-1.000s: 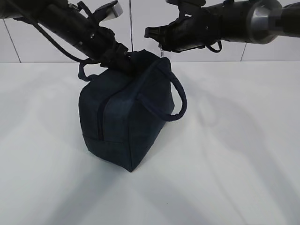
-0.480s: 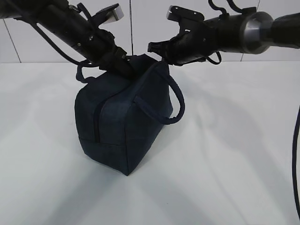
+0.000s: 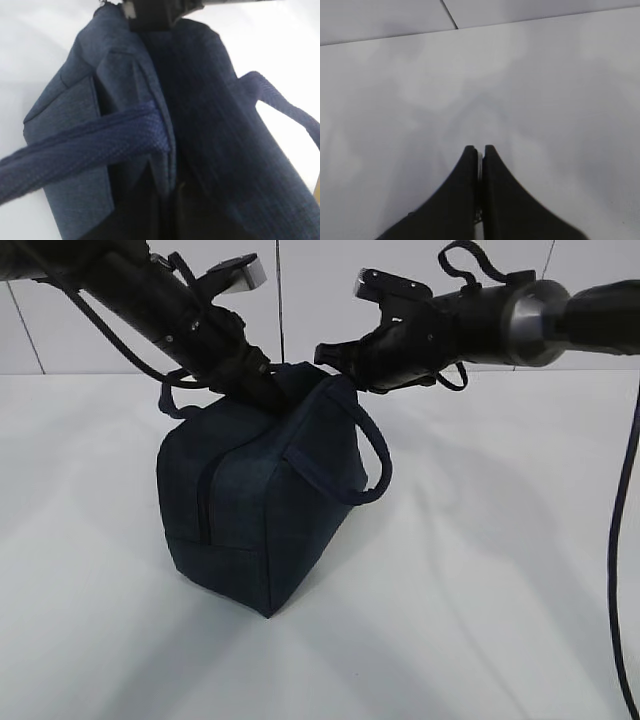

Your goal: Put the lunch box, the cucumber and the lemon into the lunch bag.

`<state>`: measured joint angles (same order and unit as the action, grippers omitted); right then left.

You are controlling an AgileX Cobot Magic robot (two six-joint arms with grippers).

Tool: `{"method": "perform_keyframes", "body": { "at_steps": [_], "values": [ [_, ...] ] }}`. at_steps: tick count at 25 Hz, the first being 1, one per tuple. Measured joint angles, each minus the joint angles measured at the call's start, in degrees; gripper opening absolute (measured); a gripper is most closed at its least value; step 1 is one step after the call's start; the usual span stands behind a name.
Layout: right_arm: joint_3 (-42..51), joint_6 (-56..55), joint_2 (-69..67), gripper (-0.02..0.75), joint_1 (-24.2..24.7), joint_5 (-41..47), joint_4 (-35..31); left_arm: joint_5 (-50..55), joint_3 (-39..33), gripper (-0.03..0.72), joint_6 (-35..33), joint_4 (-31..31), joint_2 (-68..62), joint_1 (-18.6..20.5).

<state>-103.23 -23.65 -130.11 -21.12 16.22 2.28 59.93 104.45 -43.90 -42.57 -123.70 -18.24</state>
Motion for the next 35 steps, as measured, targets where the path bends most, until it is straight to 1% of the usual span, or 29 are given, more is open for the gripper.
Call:
{"method": "perform_keyframes", "body": {
  "at_steps": [35],
  "values": [
    [-0.7, 1.2, -2.6, 0.000, 0.2, 2.2, -0.2, 0.8, 0.0, -0.010, 0.0, 1.9, 0.0, 0.0]
  ]
}}
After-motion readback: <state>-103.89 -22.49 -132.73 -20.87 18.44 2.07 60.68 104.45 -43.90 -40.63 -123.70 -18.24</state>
